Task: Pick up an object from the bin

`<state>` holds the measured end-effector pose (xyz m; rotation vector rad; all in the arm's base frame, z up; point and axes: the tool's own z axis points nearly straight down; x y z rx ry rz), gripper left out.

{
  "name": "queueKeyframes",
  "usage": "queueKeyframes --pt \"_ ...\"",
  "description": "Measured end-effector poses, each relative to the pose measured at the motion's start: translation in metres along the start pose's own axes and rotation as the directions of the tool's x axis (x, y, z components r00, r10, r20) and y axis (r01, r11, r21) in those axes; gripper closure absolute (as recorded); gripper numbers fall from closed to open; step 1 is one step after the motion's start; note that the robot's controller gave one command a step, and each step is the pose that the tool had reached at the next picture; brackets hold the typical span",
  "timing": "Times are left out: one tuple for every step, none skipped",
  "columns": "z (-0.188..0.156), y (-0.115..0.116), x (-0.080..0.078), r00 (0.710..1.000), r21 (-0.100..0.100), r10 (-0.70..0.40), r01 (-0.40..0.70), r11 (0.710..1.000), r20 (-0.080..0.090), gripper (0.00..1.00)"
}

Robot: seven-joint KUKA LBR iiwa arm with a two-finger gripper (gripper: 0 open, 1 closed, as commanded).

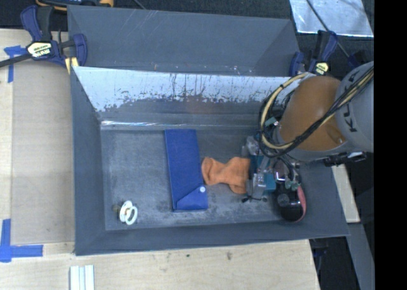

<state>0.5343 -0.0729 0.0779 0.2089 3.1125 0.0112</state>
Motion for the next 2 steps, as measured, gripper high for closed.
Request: queueKeyframes --pt "0.003 0.013 0.006 0.998 0.01 0.055 -0.055 0.998 -0.008 0.0" --pt "0.005 0.0 0.047 0.989 0.006 0.149 -0.149 0.989 -0.012 1.0"
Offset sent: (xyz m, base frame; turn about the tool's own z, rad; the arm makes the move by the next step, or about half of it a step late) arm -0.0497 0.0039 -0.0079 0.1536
